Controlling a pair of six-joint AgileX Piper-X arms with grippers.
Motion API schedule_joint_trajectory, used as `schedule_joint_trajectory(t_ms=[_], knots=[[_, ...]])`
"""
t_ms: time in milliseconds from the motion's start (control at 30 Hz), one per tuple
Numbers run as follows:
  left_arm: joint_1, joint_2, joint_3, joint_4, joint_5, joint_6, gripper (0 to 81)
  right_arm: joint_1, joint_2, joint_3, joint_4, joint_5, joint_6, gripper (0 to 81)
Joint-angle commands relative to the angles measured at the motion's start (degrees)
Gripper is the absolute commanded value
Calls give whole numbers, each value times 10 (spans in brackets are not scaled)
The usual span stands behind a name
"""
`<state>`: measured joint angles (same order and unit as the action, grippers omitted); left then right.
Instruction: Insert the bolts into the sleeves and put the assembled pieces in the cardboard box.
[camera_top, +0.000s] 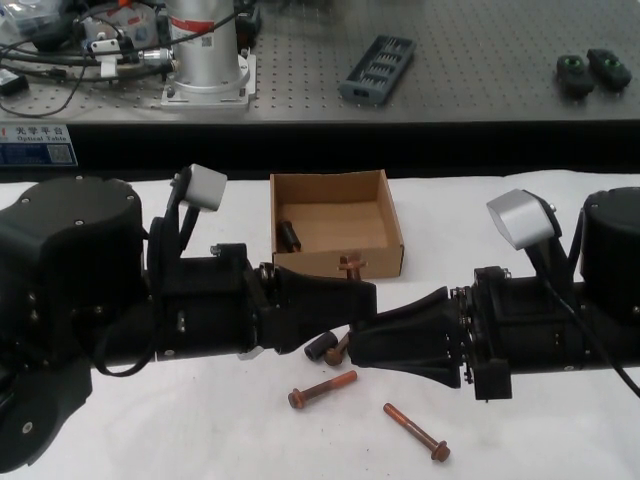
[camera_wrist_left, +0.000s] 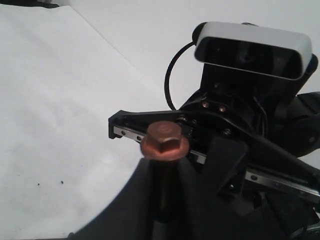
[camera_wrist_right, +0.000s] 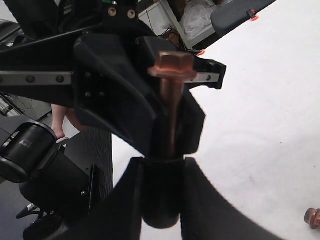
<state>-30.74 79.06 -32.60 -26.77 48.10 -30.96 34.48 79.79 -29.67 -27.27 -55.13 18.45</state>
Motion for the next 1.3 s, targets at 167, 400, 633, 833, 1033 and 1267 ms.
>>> schedule_joint_trajectory(t_ms=[167, 400, 633, 833, 1033, 1267], knots=[[-5, 4, 7, 35, -1, 17, 463, -4, -13, -14, -36, 7, -4, 43], [-3, 4, 7, 35, -23, 18, 492, -4, -13, -14, -36, 1, 0, 43], [18, 4, -5, -45, -37, -33, 496, -5, -13, -14, -15, 9, -14, 43], [21, 4, -36, -79, 15, -92, 496, -5, -13, -14, -13, 19, -16, 43], [19, 2, -36, -81, 26, -111, 496, -5, -13, -14, -13, 32, -16, 43], [50, -2, -36, -81, -16, -98, 494, -5, -13, -14, 0, 56, -14, 43]])
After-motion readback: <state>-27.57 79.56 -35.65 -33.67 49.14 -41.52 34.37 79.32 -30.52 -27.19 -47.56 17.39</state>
